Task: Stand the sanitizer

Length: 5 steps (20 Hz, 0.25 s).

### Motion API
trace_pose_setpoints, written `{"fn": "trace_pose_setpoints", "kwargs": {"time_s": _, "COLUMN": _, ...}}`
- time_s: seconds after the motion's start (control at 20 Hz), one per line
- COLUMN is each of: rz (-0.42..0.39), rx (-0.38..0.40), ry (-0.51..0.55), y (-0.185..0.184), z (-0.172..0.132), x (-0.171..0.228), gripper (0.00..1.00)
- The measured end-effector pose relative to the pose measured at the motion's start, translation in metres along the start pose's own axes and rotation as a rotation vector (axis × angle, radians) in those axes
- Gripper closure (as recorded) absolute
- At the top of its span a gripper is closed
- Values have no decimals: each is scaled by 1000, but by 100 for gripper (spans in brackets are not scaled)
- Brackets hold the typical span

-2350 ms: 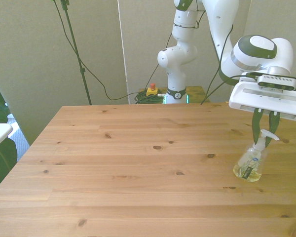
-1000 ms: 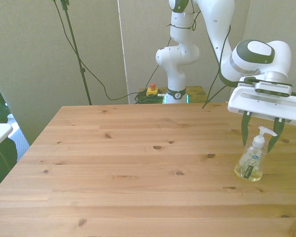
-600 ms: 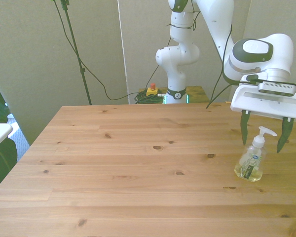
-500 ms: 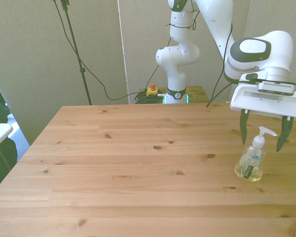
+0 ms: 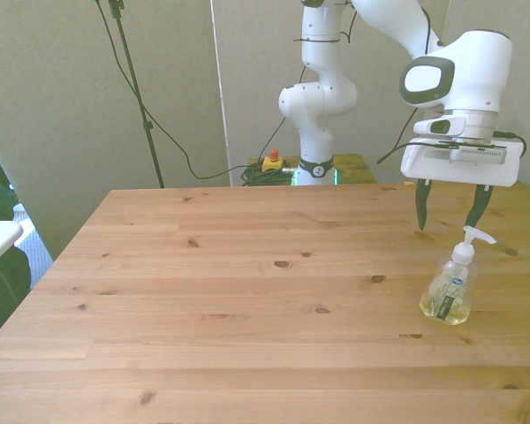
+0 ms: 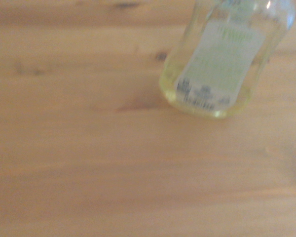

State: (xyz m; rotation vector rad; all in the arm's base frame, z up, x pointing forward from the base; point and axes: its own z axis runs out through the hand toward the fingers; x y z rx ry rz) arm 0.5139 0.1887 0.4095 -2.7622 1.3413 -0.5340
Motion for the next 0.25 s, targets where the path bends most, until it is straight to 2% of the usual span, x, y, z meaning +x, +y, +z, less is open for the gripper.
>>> {"fn": "trace_pose_setpoints", "kwargs": {"time_s": 0.25, "rz": -132, "rx": -111, "ry": -145, "y": 25, "z": -31, "x": 0, "gripper": 0}}
